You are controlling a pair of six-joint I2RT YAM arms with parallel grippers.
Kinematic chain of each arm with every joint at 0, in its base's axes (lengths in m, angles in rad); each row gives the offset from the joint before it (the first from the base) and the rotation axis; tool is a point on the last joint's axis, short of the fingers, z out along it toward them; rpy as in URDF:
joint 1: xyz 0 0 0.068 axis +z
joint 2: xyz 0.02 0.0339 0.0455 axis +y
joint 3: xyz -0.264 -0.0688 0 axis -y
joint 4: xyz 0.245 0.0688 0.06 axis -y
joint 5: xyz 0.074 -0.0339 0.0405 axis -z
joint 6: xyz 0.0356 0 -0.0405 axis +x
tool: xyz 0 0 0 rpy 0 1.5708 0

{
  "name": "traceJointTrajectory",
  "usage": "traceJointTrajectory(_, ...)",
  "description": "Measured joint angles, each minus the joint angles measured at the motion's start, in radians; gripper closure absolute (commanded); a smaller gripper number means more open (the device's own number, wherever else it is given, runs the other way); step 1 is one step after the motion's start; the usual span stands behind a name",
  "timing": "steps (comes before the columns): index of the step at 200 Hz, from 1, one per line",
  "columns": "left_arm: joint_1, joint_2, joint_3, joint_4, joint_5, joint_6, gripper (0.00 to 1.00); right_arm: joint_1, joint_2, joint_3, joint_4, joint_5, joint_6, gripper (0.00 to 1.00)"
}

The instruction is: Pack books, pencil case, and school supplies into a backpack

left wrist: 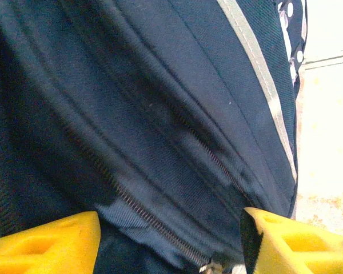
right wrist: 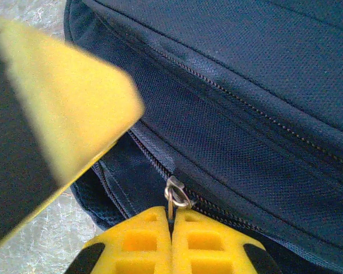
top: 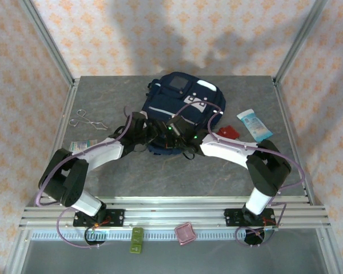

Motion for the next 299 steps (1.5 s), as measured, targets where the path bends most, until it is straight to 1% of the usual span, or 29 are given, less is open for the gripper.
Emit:
traceJointTrajectory(5,0.0,0.016,0.01,0.007,0.0,-0.003,0.45,0.0,0.0,0.0,0.0,0.0,0.0,1.0)
traceJointTrajectory(12,0.0,0.034,0.022,0.015,0.0,-0.008,0.54,0.0,0.0,0.0,0.0,0.0,0.0,1.0)
traceJointTrajectory(17,0.0,0.046,0.031,0.019,-0.003,-0.017,0.63,0.0,0.0,0.0,0.0,0.0,0.0,1.0)
traceJointTrajectory(25,0.0,0.062,0.04,0.019,-0.01,-0.014,0.75,0.0,0.0,0.0,0.0,0.001,0.0,1.0)
traceJointTrajectory(33,0.0,0.075,0.047,0.015,-0.015,-0.013,0.94,0.0,0.0,0.0,0.0,0.005,0.0,1.0)
traceJointTrajectory(37,0.003,0.081,0.05,0.014,-0.016,-0.022,1.0,0.0,0.0,0.0,0.0,0.006,-0.001,1.0)
traceJointTrajectory(60,0.013,0.098,0.061,0.015,0.001,-0.021,1.0,-0.005,-0.002,-0.019,0.002,0.016,-0.004,1.0)
traceJointTrajectory(88,0.04,0.103,0.063,0.019,0.051,-0.021,1.0,-0.035,-0.052,-0.099,0.018,0.021,-0.009,1.0)
traceJointTrajectory(108,0.064,0.1,0.063,0.023,0.083,-0.018,1.0,-0.085,-0.126,-0.177,0.023,0.026,-0.012,1.0)
traceJointTrajectory(126,0.09,0.092,0.063,0.024,0.102,-0.003,1.0,-0.15,-0.2,-0.248,0.023,0.042,-0.013,1.0)
traceJointTrajectory(144,0.099,0.089,0.068,0.022,0.129,0.013,1.0,-0.187,-0.241,-0.274,0.041,0.043,-0.019,1.0)
traceJointTrajectory(169,0.106,0.09,0.118,-0.033,0.137,0.053,1.0,-0.168,-0.255,-0.274,0.052,0.051,-0.029,1.0)
traceJointTrajectory(187,0.119,0.098,0.187,-0.107,0.124,0.104,1.0,-0.115,-0.243,-0.256,0.051,0.077,-0.037,1.0)
traceJointTrajectory(208,0.147,0.129,0.282,-0.183,0.097,0.171,1.0,-0.066,-0.203,-0.212,0.064,0.079,-0.039,1.0)
traceJointTrajectory(211,0.152,0.135,0.293,-0.192,0.093,0.18,0.93,-0.061,-0.195,-0.206,0.069,0.077,-0.038,1.0)
traceJointTrajectory(219,0.163,0.145,0.317,-0.209,0.084,0.202,0.69,-0.048,-0.174,-0.19,0.083,0.074,-0.036,1.0)
traceJointTrajectory(224,0.169,0.149,0.327,-0.217,0.073,0.212,0.58,-0.041,-0.162,-0.18,0.093,0.071,-0.035,1.0)
traceJointTrajectory(228,0.173,0.149,0.33,-0.219,0.062,0.218,0.52,-0.035,-0.154,-0.174,0.098,0.069,-0.034,1.0)
traceJointTrajectory(236,0.185,0.148,0.333,-0.222,0.043,0.227,0.46,-0.024,-0.137,-0.164,0.11,0.06,-0.031,1.0)
traceJointTrajectory(245,0.194,0.138,0.332,-0.222,0.026,0.238,0.43,-0.012,-0.118,-0.153,0.12,0.045,-0.024,1.0)
traceJointTrajectory(264,0.201,0.088,0.291,-0.215,-0.008,0.24,0.42,0.002,-0.076,-0.125,0.127,0.019,-0.015,1.0)
traceJointTrajectory(269,0.196,0.064,0.269,-0.213,-0.017,0.239,0.4,0.003,-0.066,-0.119,0.13,0.014,-0.015,1.0)
traceJointTrajectory(277,0.18,0.02,0.225,-0.213,-0.034,0.232,0.37,0.005,-0.055,-0.113,0.134,0.006,-0.015,1.0)
traceJointTrajectory(299,0.1,-0.08,0.113,-0.197,-0.08,0.19,0.37,0.005,-0.042,-0.108,0.137,-0.003,-0.016,1.0)
